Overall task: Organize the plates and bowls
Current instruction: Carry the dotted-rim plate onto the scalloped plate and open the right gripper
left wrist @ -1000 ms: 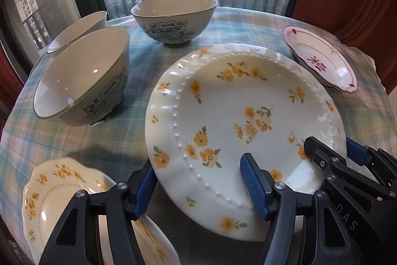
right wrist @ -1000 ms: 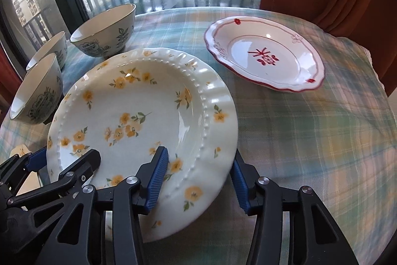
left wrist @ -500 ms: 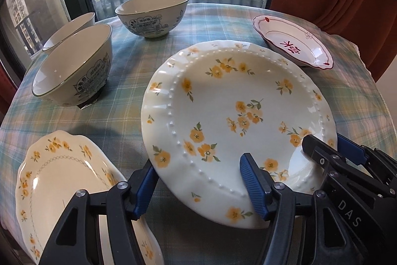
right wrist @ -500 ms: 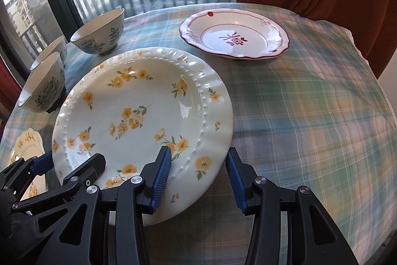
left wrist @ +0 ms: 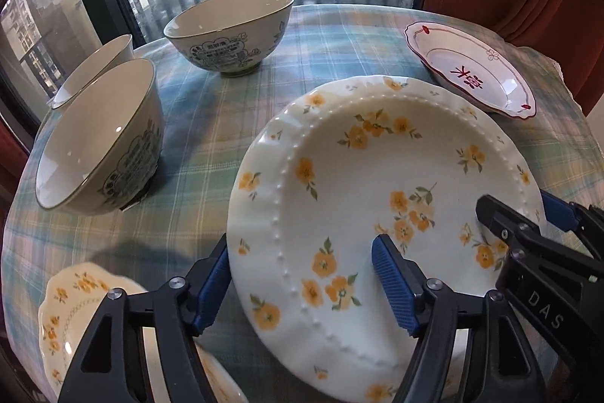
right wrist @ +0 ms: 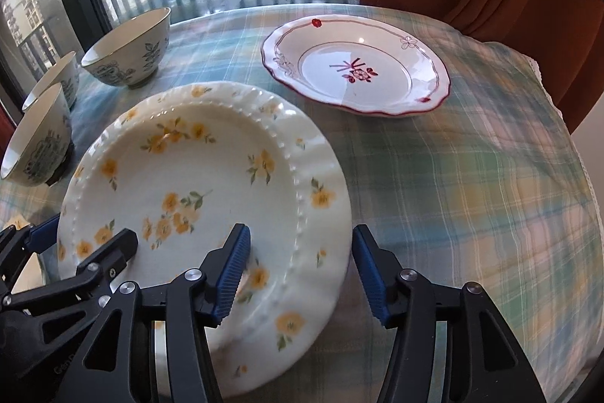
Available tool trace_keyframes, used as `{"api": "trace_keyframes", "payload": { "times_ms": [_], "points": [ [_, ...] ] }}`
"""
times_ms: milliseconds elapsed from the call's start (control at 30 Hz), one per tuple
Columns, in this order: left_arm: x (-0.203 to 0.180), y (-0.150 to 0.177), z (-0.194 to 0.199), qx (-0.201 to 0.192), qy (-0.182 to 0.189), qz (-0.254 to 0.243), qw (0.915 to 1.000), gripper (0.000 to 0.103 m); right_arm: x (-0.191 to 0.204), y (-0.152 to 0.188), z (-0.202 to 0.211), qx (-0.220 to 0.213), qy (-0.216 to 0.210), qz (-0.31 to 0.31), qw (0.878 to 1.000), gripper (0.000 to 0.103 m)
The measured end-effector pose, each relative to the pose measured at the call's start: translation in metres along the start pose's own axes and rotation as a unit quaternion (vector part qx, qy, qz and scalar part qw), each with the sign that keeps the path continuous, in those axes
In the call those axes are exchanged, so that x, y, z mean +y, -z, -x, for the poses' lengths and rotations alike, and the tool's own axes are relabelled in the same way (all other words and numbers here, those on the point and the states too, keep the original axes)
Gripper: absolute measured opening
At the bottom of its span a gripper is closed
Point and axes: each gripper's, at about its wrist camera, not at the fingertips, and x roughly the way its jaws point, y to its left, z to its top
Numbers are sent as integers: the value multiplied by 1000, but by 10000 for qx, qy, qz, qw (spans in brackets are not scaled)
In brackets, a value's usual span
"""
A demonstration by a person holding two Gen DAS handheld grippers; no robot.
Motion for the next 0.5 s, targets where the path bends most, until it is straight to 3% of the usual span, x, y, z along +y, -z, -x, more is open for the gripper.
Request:
{"api": "trace_keyframes", "payload": {
  "times_ms": [333, 500],
  "points": [
    [0, -5, 0, 54, -22, 17, 10000, 76, 2, -13, -9, 152, -88, -235, 9996, 62],
    [0, -3, 15, -186, -38, -44, 9998, 75, 3, -8, 4, 6, -68, -269, 9996, 62]
  ]
}}
